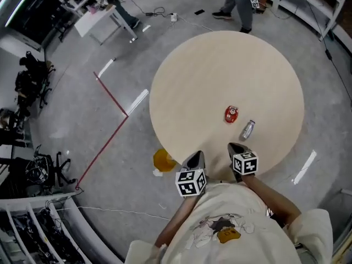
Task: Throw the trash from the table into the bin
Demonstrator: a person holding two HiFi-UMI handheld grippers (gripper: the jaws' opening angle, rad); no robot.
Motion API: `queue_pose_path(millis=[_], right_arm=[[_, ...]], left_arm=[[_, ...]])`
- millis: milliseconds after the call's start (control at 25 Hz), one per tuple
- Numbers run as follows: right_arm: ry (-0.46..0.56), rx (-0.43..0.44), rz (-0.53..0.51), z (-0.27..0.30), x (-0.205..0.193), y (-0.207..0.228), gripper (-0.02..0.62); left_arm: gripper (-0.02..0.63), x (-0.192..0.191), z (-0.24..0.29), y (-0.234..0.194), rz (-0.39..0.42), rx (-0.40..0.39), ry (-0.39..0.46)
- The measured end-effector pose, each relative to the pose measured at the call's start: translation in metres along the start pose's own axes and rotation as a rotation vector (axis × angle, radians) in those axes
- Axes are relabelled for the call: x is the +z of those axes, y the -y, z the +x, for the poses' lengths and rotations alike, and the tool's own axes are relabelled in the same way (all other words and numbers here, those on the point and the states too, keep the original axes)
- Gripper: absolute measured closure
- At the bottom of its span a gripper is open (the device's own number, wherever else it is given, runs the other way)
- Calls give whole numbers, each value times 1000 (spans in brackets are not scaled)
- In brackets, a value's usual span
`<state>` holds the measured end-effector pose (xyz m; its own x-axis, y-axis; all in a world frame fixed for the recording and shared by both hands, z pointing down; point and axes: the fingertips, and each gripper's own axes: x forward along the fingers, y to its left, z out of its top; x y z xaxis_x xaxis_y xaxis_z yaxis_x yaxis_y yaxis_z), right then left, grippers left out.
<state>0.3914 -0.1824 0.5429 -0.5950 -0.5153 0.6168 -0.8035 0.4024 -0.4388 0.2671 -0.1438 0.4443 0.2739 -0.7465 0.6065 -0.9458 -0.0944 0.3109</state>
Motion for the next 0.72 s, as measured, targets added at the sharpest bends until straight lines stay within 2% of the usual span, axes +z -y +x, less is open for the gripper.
queue_pose_path(millis=[200,360,440,560,720], right_arm=[[24,-78,28,-28,-7,40,588],[33,-137,93,-36,-14,74,521],[36,-187,117,-35,-16,88,432],[37,-276,140,-33,-15,106,361],[-1,-394,236,-31,-27,133,315]], left_arm=[[603,-15,5,29,15,-22,-20],[603,-23,10,39,12,-20,-27],[603,-27,12,37,9,-13,-30],[603,-31,12,35,7,-4,-40],[603,-36,1,33,0,20,-48]])
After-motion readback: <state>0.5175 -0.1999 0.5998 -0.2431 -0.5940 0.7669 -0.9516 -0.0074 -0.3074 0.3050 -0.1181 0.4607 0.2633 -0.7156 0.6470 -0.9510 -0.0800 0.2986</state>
